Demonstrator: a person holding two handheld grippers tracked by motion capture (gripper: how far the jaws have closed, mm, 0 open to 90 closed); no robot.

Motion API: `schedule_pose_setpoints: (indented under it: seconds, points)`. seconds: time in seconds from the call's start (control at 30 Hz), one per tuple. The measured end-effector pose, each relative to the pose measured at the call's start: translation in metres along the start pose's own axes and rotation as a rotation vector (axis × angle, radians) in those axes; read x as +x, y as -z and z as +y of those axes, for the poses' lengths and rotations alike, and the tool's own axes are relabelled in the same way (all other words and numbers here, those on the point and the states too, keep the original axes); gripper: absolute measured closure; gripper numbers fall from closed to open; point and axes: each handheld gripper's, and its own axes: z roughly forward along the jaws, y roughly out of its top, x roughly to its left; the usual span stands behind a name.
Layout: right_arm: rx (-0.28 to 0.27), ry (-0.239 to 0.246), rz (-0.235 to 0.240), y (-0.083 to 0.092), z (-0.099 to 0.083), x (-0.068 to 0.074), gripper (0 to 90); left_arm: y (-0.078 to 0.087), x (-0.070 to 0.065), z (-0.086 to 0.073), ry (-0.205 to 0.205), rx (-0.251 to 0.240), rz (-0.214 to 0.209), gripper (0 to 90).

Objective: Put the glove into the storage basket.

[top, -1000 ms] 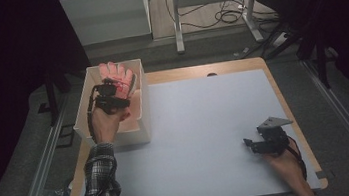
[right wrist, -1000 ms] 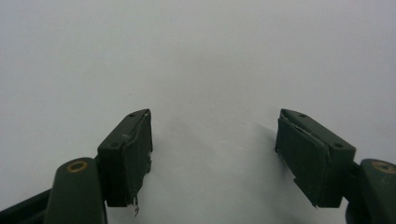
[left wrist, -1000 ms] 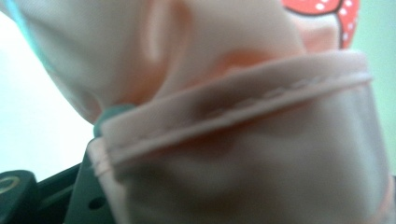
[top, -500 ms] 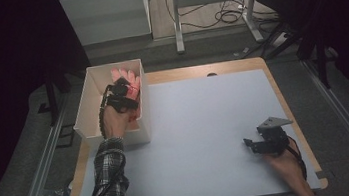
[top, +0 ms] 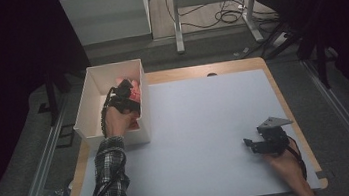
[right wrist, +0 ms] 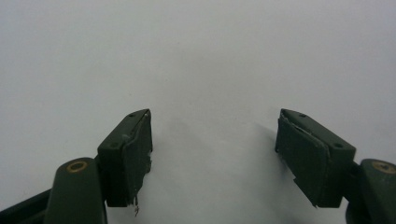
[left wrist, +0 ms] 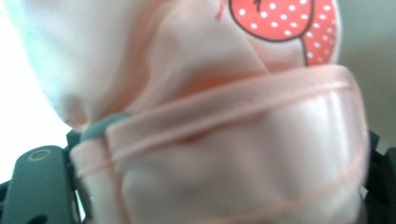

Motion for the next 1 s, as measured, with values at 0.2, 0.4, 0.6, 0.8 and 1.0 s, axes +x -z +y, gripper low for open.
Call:
schedule_pose_setpoints:
  seconds: [0.2,0.4,0.6,0.8,1.0]
  points:
    - [-0.001,0.001,0.0,0.0,0.0,0.0,27.5,0.015,0.004,-0.002,0.007,-0.032,-0.025,9.8]
    - [-0.001,0.001,0.0,0.0,0.0,0.0,27.5,0.037,0.006,-0.002,-0.004,-0.098,-0.042,7.6]
    - [-0.001,0.001,0.0,0.0,0.0,0.0,27.5,0.055,0.006,-0.003,-0.017,-0.158,-0.024,7.1]
    - [0.0,0.001,0.0,0.0,0.0,0.0,27.5,0.07,0.008,-0.005,-0.036,-0.215,-0.021,7.1]
    - [0.0,0.001,0.0,0.0,0.0,0.0,27.5,0.086,0.005,-0.009,-0.062,-0.28,-0.043,5.9]
